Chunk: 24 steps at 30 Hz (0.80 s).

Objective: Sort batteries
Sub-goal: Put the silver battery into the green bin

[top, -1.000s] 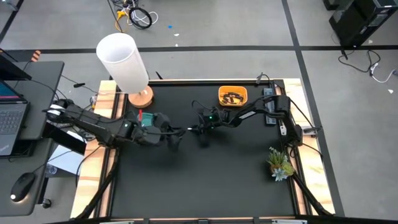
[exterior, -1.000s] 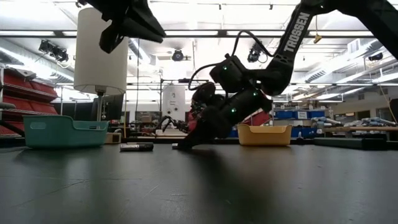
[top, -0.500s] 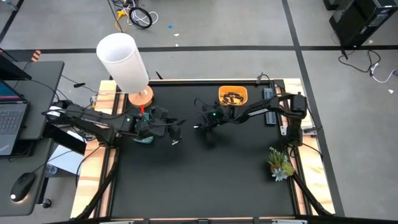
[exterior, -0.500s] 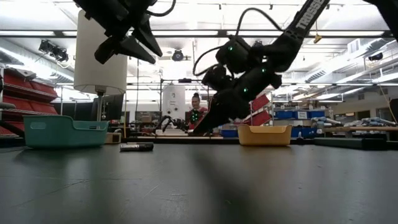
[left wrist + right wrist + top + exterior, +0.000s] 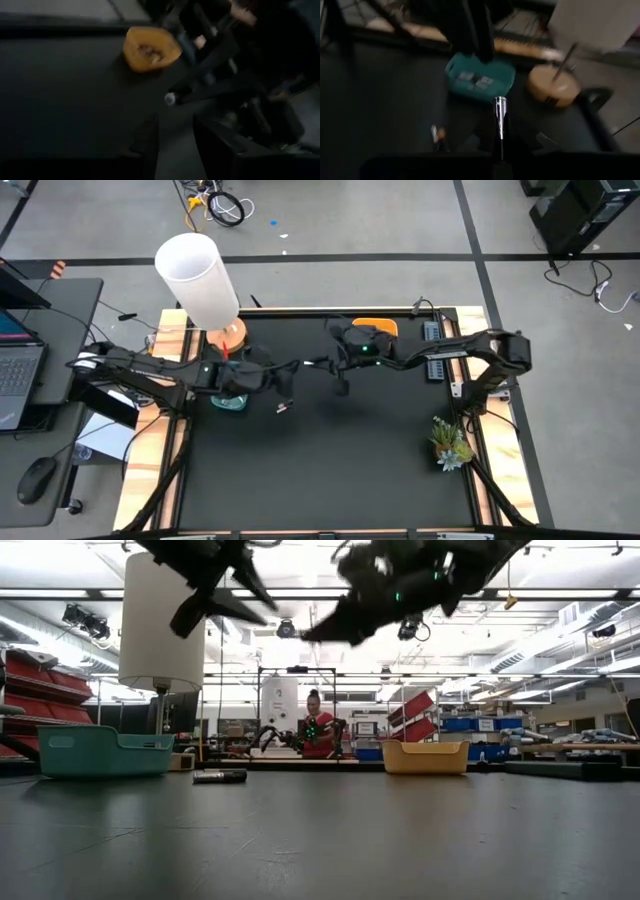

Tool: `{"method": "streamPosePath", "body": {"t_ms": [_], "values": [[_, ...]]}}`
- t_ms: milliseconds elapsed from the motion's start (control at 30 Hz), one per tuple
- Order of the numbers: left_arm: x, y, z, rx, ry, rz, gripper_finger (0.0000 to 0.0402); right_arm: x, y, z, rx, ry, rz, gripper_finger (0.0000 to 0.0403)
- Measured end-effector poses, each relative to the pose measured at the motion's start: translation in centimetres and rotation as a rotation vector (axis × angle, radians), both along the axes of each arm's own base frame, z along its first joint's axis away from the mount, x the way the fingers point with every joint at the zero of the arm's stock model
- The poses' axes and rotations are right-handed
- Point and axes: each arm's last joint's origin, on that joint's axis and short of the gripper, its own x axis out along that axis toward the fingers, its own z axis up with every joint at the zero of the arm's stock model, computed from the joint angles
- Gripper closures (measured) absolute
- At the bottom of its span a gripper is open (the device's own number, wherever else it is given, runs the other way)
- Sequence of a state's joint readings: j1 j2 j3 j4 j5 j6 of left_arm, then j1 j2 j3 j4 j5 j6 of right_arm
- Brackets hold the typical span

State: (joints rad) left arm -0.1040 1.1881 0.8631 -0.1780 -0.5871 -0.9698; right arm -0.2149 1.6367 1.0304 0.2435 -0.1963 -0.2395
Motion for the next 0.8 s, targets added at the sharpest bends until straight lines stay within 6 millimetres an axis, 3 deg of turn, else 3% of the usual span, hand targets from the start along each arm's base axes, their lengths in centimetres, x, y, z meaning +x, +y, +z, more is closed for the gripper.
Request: {"method": "streamPosePath", "body": {"t_ms": [400, 800], "values": [[0.4, 3.0, 5.1, 0.38, -0.276, 0.3, 0.0207, -2.5, -1.6, 6.0, -0.054, -0.228, -0.295, 0.0373], [0.3, 6.2, 7.5, 0.445, -0.547, 0.366, 0.0202, -1.1, -1.0, 11.0, -0.085, -0.399, -0.347, 0.0373]]}}
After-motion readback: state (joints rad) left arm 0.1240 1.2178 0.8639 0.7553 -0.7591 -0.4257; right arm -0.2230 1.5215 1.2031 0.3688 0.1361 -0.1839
